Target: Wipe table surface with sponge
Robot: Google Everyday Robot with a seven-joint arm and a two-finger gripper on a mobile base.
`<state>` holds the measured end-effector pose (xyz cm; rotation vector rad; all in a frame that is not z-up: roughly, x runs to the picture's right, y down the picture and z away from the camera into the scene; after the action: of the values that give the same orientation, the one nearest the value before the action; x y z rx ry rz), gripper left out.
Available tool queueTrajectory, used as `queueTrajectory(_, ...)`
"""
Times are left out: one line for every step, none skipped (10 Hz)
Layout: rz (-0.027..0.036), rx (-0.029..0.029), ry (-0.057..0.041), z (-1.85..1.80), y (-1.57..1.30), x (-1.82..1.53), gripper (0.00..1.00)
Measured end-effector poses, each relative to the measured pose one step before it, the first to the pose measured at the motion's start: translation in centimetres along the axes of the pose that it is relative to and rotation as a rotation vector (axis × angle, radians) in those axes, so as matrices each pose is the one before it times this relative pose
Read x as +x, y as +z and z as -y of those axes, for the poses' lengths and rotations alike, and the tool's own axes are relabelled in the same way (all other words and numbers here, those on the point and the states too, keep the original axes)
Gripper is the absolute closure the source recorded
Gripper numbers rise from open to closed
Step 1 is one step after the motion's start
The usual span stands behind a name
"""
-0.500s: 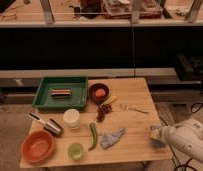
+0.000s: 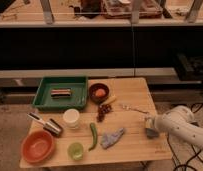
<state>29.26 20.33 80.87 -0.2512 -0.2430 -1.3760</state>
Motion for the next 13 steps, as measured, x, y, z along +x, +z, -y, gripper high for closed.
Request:
queueTrajectory(0.00897, 0.00778, -0.01124, 1.176, 0.540, 0.107, 0.69)
queueTrajectory(0.00875, 0.01443, -0.02490, 1.822, 0.589, -0.030, 0.69)
queueTrajectory(0.00432, 0.01426, -0.02213, 1.361, 0.329, -0.130, 0.69)
queueTrajectory(-0.00013, 0.01092, -0.01910, 0.859, -0.006, -0.154, 0.69)
queueTrajectory(-0.00021, 0.01261, -0.03636, 1.032, -0.248, -0.163, 0.69)
queueTrajectory(0.00438, 0.00951, -0.01779, 0.691, -0.168, -0.277, 0.69)
queueTrajectory(0.01078, 0.01242, -0.02686, 0.916, -0.172, -0.596, 0.69)
queueTrajectory(0.01315, 0.00787, -0.02496, 0.595, -0.218, -1.004, 0.69)
queueTrajectory(0.01218, 0.00765, -0.01264, 0.439, -0.397, -0.962, 0.69)
queueTrajectory(0.01018, -0.00319, -0.00850, -0.151, -0.455, -0.978, 0.69)
queueTrajectory(0.01055, -0.00263, -0.00069, -0.218, -0.445, -1.010, 0.69)
queueTrajectory(0.00564, -0.00579, 0.00455, -0.632, -0.595, -1.064, 0.69)
queueTrajectory(-0.00301, -0.00756, 0.01261, -1.109, -0.535, -0.686, 0.69)
